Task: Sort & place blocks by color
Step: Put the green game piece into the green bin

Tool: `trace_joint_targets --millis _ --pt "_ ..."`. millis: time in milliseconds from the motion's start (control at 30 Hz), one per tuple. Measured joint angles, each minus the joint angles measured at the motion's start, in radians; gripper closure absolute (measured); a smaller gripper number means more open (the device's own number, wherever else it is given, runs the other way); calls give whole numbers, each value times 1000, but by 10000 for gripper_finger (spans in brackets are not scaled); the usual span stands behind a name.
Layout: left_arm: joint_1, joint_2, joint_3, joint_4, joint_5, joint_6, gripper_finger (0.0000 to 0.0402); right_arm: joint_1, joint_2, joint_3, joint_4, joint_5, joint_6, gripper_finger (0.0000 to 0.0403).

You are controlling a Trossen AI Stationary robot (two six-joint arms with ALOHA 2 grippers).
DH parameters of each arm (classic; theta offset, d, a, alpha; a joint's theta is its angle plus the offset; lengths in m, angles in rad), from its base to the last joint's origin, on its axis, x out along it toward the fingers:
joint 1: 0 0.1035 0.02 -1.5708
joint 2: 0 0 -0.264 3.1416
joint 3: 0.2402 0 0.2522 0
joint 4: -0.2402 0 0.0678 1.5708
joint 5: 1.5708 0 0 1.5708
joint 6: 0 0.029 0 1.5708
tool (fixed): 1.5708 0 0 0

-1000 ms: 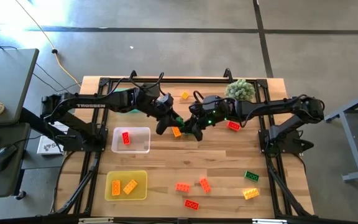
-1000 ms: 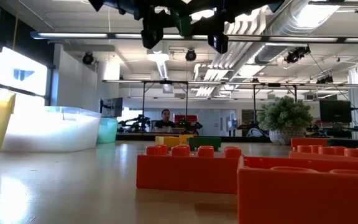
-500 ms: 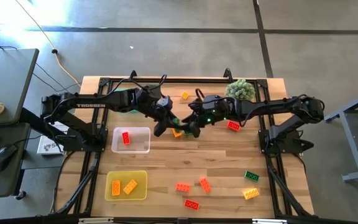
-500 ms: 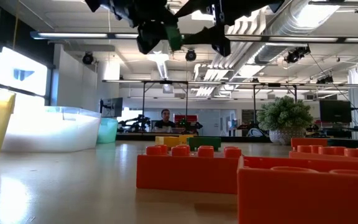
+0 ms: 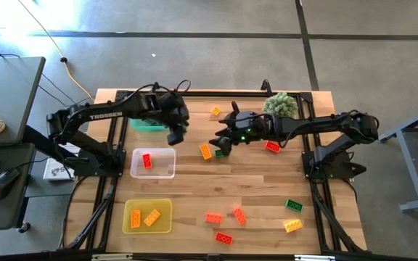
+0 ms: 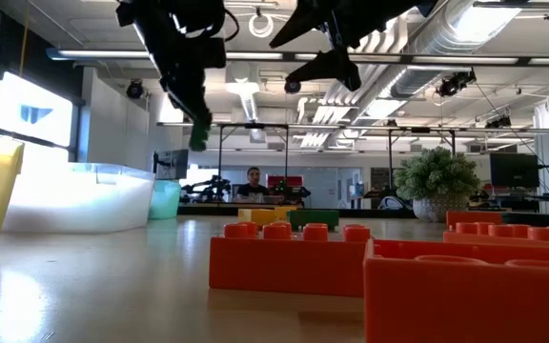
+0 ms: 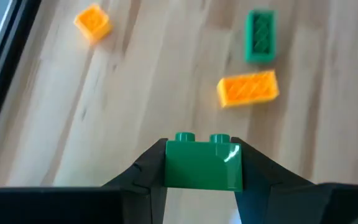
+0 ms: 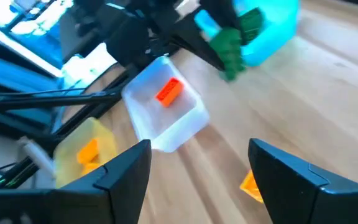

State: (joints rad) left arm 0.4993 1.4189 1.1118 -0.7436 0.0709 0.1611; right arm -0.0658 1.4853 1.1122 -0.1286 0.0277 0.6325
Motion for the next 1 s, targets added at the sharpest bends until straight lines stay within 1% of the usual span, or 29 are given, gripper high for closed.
trace_joint_targets --millis 133,233,367,500,600,733,867,1000 --pt "55 0 0 -54 -7 51 289 0 0 0 -36 42 2 146" --pt "97 0 0 -103 -23 89 285 -2 0 0 -71 55 37 146" --pt "157 0 0 -169 -84 144 283 -7 0 0 -124 93 43 146" --pt "219 0 0 -191 -186 165 282 -22 0 -1 -159 121 -10 146" --pt "270 0 0 -207 -227 161 282 -50 0 -1 -167 122 -61 146" --pt "326 0 0 -253 -222 137 281 -100 0 -1 -168 117 -112 146" --pt "356 0 -29 -255 -207 138 280 -165 0 -1 -192 66 -141 146" --pt "373 1 -63 -247 -212 115 274 -224 0 -1 -278 30 -137 146"
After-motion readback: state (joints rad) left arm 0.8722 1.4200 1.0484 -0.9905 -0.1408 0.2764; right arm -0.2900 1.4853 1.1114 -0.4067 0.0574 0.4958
